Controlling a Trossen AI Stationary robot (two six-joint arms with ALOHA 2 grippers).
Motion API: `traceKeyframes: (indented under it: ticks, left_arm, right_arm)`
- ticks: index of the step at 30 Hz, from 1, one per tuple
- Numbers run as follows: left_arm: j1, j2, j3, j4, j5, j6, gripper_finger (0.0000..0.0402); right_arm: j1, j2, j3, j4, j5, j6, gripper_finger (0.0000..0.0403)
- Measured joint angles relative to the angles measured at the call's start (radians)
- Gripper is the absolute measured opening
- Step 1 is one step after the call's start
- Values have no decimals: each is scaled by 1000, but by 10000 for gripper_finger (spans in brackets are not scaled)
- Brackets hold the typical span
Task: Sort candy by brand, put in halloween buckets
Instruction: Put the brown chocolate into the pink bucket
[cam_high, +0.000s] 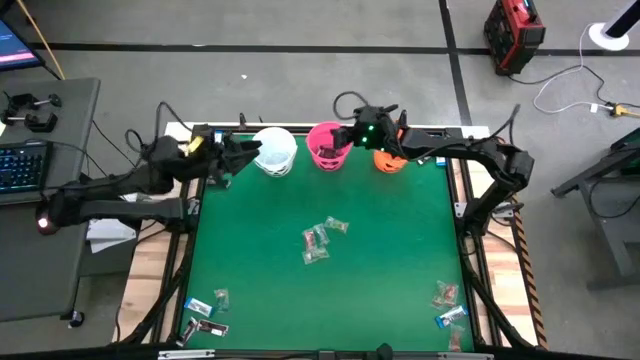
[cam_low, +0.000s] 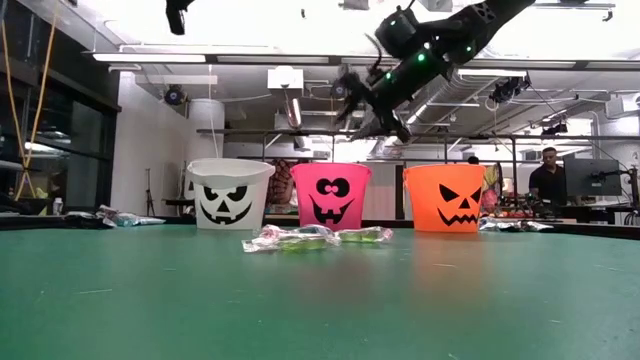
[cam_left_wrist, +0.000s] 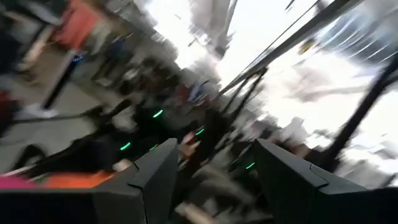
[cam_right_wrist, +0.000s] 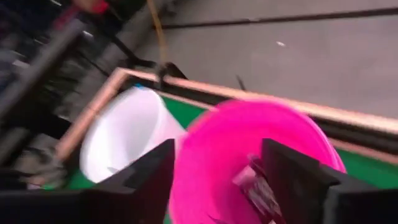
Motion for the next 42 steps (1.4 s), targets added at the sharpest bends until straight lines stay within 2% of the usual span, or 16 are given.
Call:
traceKeyframes:
  ticks: [3, 8, 11, 13, 18, 25, 28, 34, 42]
  left_arm:
    - [7, 85, 191, -422, -59, 99, 202]
    - [96, 306, 496, -1269, -241, 162, 202]
    - [192, 415, 560, -1581, -265, 197, 202]
    - [256, 472, 559, -1690, -255, 234, 202]
    - [373, 604, 534, -1749, -139, 376, 202]
    - [406, 805, 460, -1718, -179, 617, 202]
    - [406, 853, 416, -1688, -191, 693, 202]
    - [426, 796, 295, -1504, -146, 773, 202]
    - [472, 680, 171, -1421, -224, 918, 202]
  right_arm:
    - [-29, -44, 0, 25, -91, -12, 269]
    - [-72, -122, 0, 3, -196, -55, 281]
    - [-85, -156, 0, -16, -220, -78, 282]
    - [-86, -166, 0, -27, -229, -92, 282]
    - [-84, -171, 0, -49, -277, -94, 282]
    - [-68, -171, 0, -141, -297, -97, 282]
    - [-58, -171, 0, -167, -299, -102, 282]
    - [-35, -171, 0, -204, -300, -112, 282]
    - [-26, -171, 0, -205, -289, -112, 282]
